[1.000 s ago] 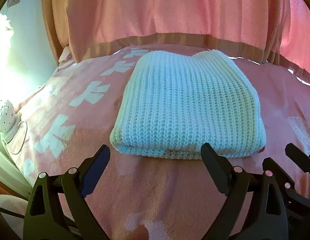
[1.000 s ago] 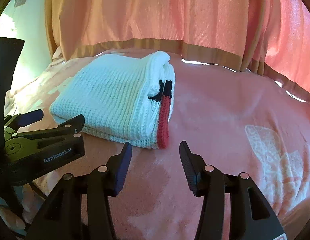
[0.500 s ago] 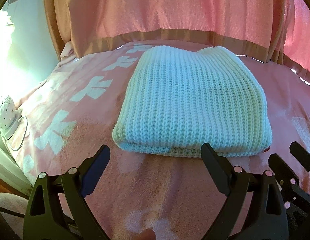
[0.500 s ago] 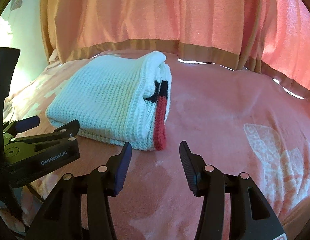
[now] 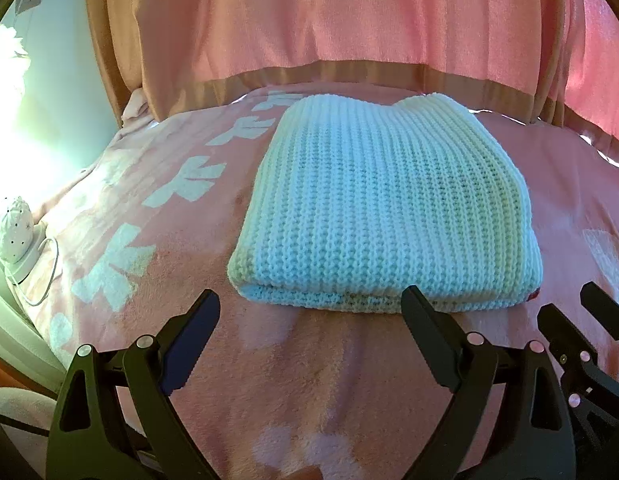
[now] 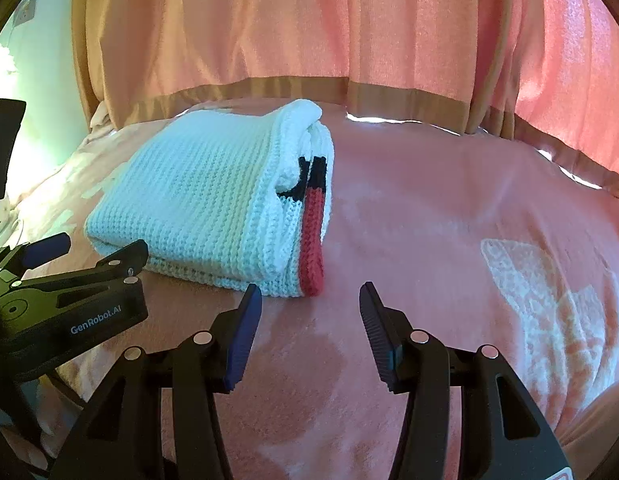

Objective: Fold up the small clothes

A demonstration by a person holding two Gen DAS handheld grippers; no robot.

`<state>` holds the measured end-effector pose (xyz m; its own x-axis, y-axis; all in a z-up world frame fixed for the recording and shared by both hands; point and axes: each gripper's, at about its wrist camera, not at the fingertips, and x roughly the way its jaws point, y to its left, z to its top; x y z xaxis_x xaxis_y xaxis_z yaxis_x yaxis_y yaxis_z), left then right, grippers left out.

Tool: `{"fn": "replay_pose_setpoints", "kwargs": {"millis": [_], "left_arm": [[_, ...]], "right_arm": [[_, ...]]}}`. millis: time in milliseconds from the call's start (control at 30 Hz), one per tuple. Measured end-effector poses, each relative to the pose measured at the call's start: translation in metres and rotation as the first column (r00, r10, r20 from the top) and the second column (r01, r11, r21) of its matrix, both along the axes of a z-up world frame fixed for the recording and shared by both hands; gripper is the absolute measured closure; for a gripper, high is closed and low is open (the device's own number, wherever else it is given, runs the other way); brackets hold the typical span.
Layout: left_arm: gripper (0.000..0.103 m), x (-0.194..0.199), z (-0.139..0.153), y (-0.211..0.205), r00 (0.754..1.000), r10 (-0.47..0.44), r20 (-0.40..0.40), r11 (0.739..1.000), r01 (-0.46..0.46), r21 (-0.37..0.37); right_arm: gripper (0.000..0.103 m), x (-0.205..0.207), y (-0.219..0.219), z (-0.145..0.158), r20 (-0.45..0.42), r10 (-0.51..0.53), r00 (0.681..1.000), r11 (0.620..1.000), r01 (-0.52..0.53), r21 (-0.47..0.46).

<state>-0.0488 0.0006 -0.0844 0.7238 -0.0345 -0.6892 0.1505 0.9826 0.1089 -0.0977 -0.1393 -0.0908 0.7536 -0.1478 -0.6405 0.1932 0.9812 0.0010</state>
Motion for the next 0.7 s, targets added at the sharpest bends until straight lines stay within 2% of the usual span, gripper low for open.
{"fn": "replay_pose_setpoints", "kwargs": {"millis": [167,267,500,700], "left_arm": [[0.013,0.001,0.0,0.002,1.0,-0.001,-0.007,1.0,0.001,-0.002],[0.007,0.001,0.0,0.001,1.0,0.004,-0.002,1.0,-0.004,0.004],[0.005,-0.009,0.0,-0.007,0.998,-0.048,0.038,0.998,0.047,0.034],[0.005,-0.004,-0.003,-0.003,1.0,-0.023,0.001,1.0,0.023,0.014]], "right_arm": [[0.053,0.0,0.0,0.0,-0.002,-0.001,1.0,1.0,0.001,0.001],[0.053,0.0,0.0,0.0,-0.001,0.0,1.0,1.0,0.0,0.002],[0.051,0.0,0.0,-0.001,0.003,0.002,1.0,1.0,-0.002,0.001],[0.049,-0.001,0.002,-0.001,0.007,-0.007,1.0,1.0,0.007,-0.002]]}}
